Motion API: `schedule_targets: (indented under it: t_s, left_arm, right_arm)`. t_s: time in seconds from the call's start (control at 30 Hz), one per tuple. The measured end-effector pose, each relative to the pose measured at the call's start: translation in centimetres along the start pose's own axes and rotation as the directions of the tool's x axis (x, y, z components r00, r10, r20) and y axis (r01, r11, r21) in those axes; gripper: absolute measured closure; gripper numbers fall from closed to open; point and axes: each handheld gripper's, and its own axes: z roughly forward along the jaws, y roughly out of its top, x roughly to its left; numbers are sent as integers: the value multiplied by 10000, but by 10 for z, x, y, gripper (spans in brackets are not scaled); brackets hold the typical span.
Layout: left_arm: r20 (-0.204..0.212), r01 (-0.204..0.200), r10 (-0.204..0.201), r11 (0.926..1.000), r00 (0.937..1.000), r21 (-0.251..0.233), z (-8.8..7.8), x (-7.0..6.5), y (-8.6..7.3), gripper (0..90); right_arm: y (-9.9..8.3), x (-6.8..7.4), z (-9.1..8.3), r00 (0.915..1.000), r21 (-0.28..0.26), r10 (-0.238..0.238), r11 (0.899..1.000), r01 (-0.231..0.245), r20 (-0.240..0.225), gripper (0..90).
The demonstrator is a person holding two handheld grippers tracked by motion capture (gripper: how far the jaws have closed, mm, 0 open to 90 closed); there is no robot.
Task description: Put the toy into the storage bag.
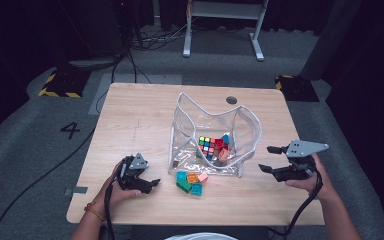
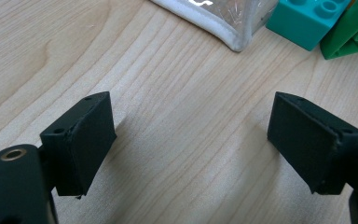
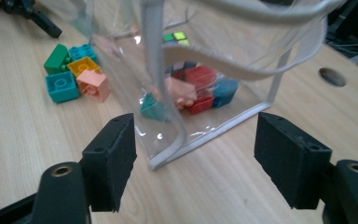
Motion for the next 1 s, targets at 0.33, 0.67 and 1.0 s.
schedule_targets:
  t_s: [0.33, 0.67, 1.0]
  left_arm:
    - [7, 5, -5, 10000, 10000, 1, 0, 0, 0, 150]
    - [0, 1, -1, 10000, 10000, 0, 0, 0, 0, 150]
    - [13, 5, -5, 10000, 10000, 6, 0, 0, 0, 150]
  right_arm:
    - [-29, 24, 35, 9954, 359, -170, 9991, 204, -948, 328]
    - [-27, 58, 82, 9700, 691, -1095, 9895, 1271, -2172, 371]
    - [-1, 102, 138, 9462, 976, -1234, 9824, 1590, -2991, 390]
